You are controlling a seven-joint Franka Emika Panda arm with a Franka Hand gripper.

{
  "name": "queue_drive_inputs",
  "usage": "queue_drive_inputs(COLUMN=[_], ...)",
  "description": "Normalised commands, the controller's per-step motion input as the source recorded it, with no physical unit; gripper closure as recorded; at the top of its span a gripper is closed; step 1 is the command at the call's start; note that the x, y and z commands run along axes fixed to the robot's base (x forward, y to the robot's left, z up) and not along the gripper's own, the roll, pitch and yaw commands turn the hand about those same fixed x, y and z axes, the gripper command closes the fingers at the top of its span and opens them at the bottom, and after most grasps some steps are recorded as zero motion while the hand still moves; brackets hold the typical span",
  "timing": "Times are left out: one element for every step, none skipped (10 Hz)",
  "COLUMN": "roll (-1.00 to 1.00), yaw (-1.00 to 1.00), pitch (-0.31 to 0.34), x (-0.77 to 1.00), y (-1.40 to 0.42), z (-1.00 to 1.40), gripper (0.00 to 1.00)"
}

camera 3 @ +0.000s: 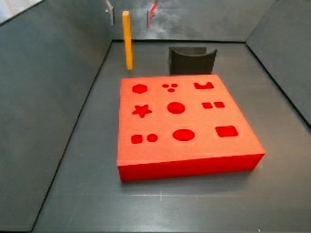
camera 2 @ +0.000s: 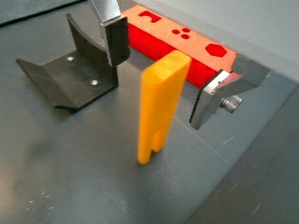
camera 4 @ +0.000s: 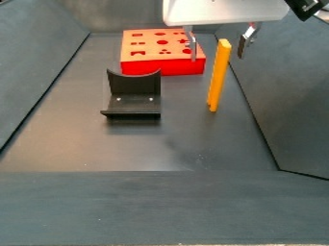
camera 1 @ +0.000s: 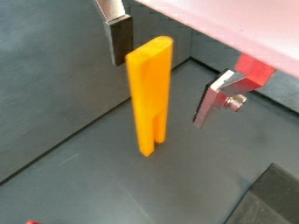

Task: Pick up the square-circle object. Move up. Move to above the board. Insert the square-circle object.
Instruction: Pick up the square-circle object.

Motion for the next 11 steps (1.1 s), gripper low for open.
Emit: queue_drive_inputs(roll=[0.0,0.0,0.0,0.0,0.0,0.0,0.0,0.0,0.0,0.0,0.0], yaw=[0.0,0.0,0.0,0.0,0.0,0.0,0.0,0.0,0.0,0.0,0.0], pitch=[-0.004,0.0,0.0,0.0,0.0,0.0,0.0,0.0,0.0,0.0,0.0], x=[0.0,0.0,0.0,0.0,0.0,0.0,0.0,0.0,0.0,0.0,0.0], y=[0.0,0.0,0.0,0.0,0.0,0.0,0.0,0.0,0.0,0.0,0.0], z=[0.0,0.0,0.0,0.0,0.0,0.0,0.0,0.0,0.0,0.0,0.0], gripper=[0.0,0.0,1.0,1.0,1.0,1.0,1.0,1.0,1.0,1.0,1.0])
